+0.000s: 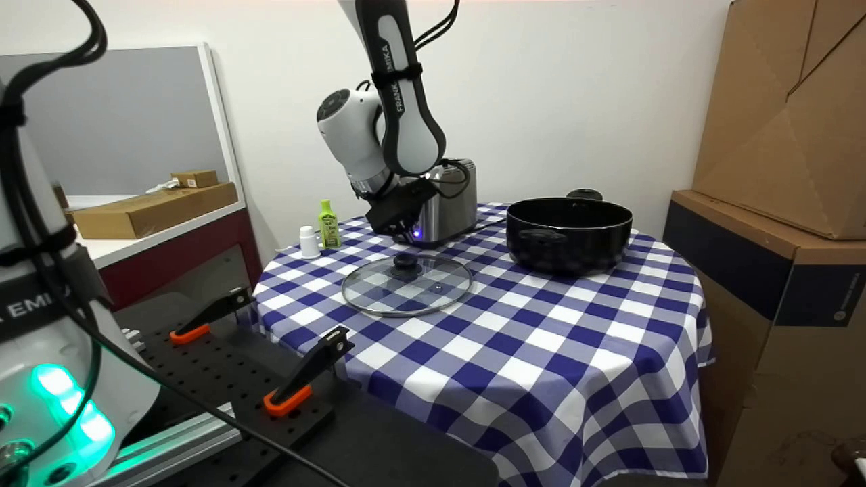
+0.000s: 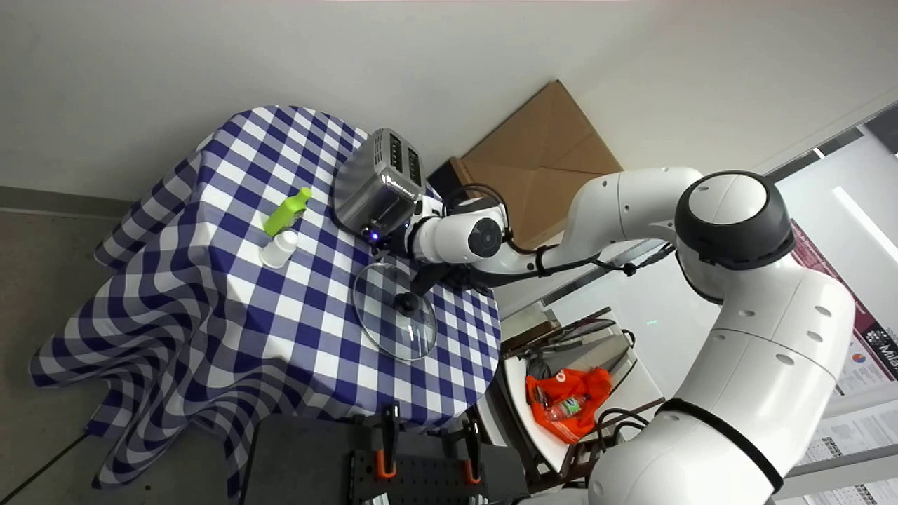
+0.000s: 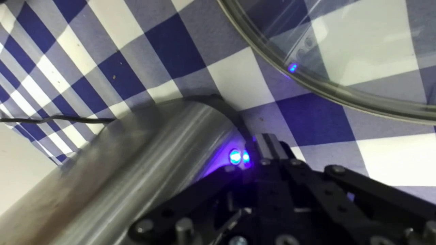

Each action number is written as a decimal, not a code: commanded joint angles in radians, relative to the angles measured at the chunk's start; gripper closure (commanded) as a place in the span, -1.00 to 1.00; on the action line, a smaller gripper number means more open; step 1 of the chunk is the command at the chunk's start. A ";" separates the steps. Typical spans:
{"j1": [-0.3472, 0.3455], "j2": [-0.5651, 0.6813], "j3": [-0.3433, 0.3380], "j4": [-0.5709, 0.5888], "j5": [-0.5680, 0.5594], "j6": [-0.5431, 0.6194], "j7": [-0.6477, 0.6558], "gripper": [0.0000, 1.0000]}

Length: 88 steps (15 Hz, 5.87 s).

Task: Switch off the toaster

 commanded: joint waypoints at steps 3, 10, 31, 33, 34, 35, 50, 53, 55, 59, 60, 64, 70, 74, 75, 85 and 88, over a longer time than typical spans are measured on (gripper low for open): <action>-0.016 0.043 0.024 0.047 -0.024 -0.022 0.020 1.00; -0.067 0.046 0.097 0.061 -0.062 -0.030 0.041 1.00; -0.069 -0.017 0.068 -0.014 -0.027 0.027 0.006 1.00; -0.066 -0.012 0.064 -0.012 -0.026 0.024 0.004 1.00; -0.063 -0.008 0.061 -0.008 -0.023 0.021 0.002 1.00; -0.062 -0.005 0.059 -0.004 -0.023 0.018 0.001 1.00; -0.054 0.044 0.062 0.056 -0.001 0.022 -0.003 1.00; -0.010 -0.030 -0.029 -0.003 0.156 0.114 -0.037 1.00; 0.039 -0.100 -0.132 -0.065 0.335 0.174 -0.080 1.00; 0.181 -0.239 -0.397 -0.246 0.671 0.266 -0.177 1.00; 0.211 -0.269 -0.452 -0.300 0.744 0.284 -0.202 1.00; 0.117 -0.357 -0.407 -0.508 1.019 0.253 -0.360 1.00; -0.067 -0.388 -0.178 -0.652 1.402 0.190 -0.456 0.48; -0.324 -0.363 0.148 -0.672 1.735 0.087 -0.631 0.03; -0.385 -0.355 0.228 -0.665 1.818 0.063 -0.686 -0.09; -0.924 -0.492 0.882 -0.379 2.322 -0.506 -1.069 -1.00; -0.974 -0.552 0.924 -0.265 2.388 -0.739 -1.192 -1.00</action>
